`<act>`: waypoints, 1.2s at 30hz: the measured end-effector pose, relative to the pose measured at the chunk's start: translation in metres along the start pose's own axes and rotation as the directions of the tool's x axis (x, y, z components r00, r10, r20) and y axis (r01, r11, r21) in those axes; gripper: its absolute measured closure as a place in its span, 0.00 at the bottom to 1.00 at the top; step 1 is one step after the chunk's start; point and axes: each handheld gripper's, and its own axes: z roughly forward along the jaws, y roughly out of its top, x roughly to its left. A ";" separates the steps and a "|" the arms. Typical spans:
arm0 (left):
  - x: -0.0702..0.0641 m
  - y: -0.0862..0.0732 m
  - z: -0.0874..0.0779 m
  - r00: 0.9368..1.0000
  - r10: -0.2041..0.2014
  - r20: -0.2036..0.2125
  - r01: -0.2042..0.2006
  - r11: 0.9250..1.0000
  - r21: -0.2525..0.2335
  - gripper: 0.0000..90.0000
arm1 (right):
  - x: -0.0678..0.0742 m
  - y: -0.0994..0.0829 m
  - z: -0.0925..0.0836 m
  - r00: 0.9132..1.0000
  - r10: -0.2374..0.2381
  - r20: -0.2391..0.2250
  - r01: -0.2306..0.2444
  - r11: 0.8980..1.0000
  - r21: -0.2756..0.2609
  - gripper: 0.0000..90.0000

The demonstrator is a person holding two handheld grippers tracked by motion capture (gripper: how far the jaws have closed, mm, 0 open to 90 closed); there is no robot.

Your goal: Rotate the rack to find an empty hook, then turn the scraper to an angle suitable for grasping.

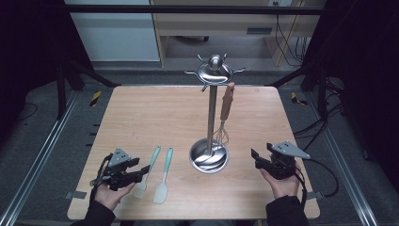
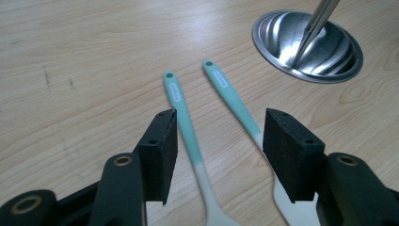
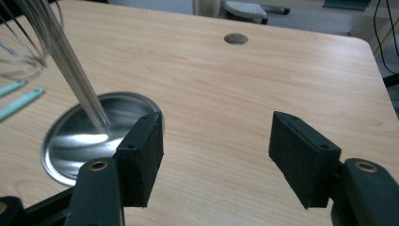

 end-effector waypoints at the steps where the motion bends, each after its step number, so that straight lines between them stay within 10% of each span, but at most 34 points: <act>1: -0.002 0.001 0.001 1.000 0.001 0.000 -0.001 1.000 0.001 0.49 | 0.000 -0.002 0.000 1.000 0.000 0.002 0.000 1.000 0.006 0.39; 19: -0.028 0.012 0.048 0.996 0.084 -0.026 -0.080 0.988 0.130 0.52 | -0.002 -0.022 0.001 0.999 -0.043 0.021 0.042 0.998 0.055 0.41; 36: -0.037 -0.004 0.068 0.999 0.051 0.005 -0.050 0.971 0.232 0.68 | -0.003 -0.029 0.007 0.999 -0.042 0.000 0.042 0.995 0.087 0.51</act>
